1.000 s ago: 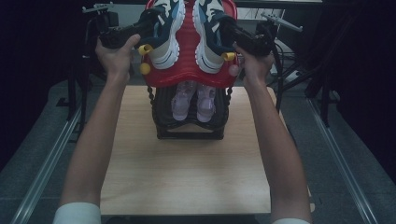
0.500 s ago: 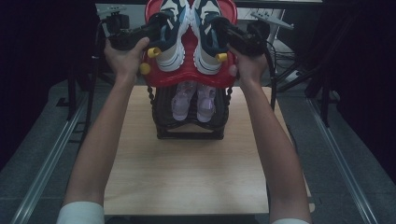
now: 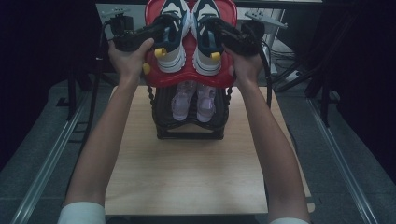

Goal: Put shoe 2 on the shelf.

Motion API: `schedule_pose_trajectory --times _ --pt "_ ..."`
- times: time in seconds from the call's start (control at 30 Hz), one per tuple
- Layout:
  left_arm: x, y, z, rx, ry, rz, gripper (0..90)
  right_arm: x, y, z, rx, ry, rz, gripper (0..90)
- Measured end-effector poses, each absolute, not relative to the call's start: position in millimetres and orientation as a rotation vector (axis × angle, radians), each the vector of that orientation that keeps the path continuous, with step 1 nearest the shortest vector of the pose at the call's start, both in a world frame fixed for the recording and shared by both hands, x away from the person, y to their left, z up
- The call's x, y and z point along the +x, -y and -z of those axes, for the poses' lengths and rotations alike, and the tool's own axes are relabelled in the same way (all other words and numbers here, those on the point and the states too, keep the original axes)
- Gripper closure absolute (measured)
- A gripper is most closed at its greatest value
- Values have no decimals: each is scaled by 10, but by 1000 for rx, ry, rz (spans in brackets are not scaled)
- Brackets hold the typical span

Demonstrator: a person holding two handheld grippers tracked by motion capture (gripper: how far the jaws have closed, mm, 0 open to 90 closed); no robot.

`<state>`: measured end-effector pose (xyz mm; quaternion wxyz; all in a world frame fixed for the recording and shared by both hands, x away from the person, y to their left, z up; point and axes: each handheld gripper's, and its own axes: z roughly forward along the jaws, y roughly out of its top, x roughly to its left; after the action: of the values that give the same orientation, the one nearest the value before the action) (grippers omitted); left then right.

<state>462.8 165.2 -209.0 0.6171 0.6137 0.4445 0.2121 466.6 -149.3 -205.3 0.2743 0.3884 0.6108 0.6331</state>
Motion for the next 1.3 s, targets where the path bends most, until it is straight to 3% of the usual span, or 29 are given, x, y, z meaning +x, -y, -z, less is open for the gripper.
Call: schedule_pose_trajectory --times 0.7,1.3 --pt "4627 -1708 2074 1376 -974 -378 370 4657 1616 2036 1006 -1690 -1847 479" --pt "4479 -1836 2055 1361 -941 -336 368 4543 1796 2076 966 -1696 -1939 485"
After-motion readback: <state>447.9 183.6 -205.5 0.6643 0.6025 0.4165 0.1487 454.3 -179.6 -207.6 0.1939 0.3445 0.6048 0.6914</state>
